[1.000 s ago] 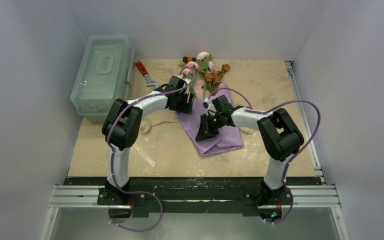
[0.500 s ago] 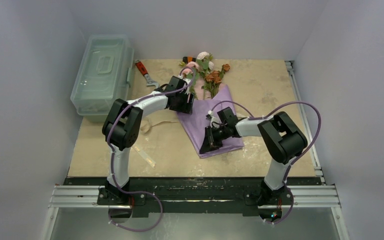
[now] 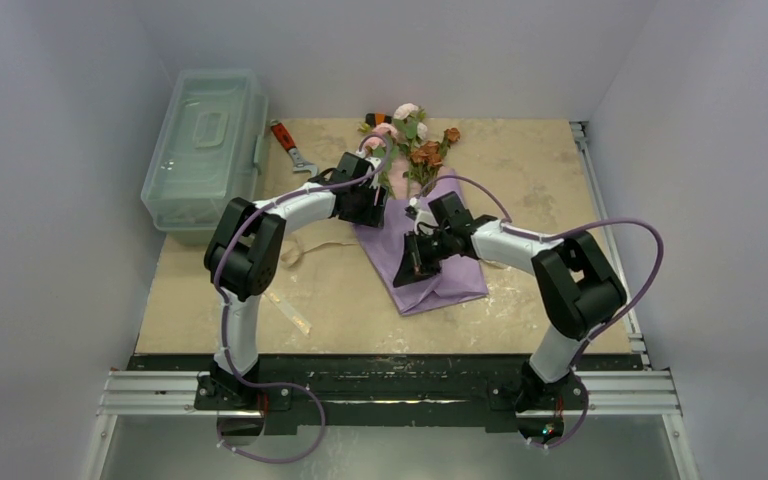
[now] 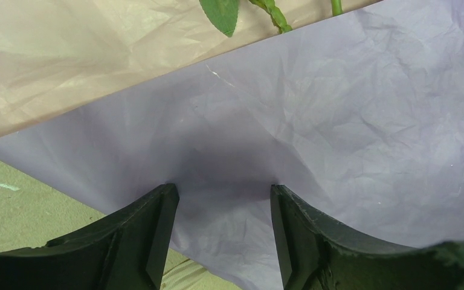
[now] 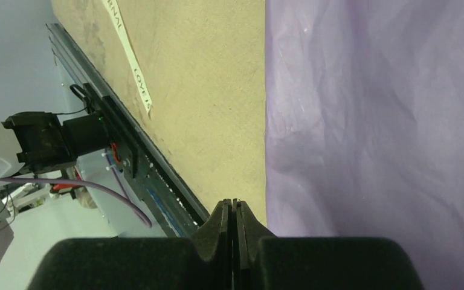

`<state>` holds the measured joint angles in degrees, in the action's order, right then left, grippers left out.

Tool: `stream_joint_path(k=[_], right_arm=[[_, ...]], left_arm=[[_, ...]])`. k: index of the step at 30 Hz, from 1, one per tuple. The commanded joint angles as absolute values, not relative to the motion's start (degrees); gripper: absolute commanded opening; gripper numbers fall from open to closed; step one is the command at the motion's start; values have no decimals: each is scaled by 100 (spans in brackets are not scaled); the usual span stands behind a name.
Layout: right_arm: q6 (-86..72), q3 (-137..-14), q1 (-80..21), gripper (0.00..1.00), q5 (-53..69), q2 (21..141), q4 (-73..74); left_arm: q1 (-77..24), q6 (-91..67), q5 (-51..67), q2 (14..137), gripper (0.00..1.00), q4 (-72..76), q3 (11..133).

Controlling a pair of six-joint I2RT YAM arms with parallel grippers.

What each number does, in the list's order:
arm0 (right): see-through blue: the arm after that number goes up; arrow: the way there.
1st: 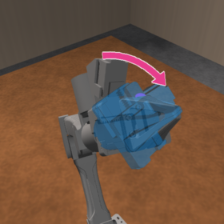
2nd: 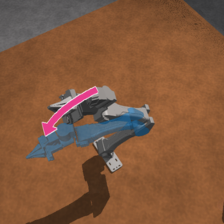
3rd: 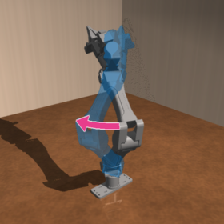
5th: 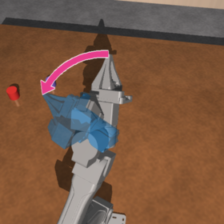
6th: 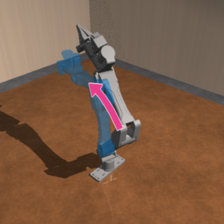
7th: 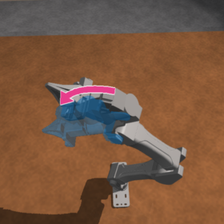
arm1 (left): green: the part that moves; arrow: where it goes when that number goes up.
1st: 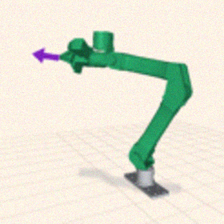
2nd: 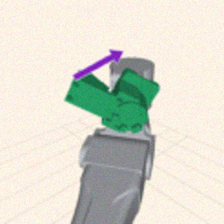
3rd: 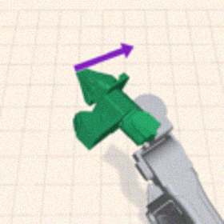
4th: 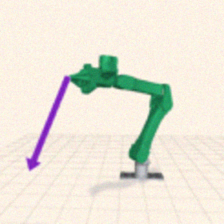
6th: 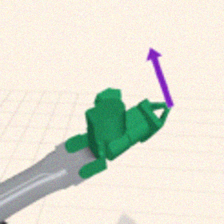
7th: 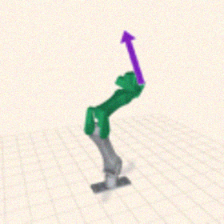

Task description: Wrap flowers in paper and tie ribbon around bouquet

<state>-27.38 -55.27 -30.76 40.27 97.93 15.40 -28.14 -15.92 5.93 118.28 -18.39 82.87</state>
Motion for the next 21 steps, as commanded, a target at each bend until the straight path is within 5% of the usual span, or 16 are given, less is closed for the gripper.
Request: stream_joint_path(k=[1, 21], right_arm=[[-2820, -5763, -3173, 0, 4076, 10201, 1372], [-2417, -4450, -3194, 0, 4115, 11259, 551]], left_arm=[[-2786, -1720, 655, 11880, 62, -1880, 8147], [-2452, -1339, 27, 11981, 61, -2043, 8312]])
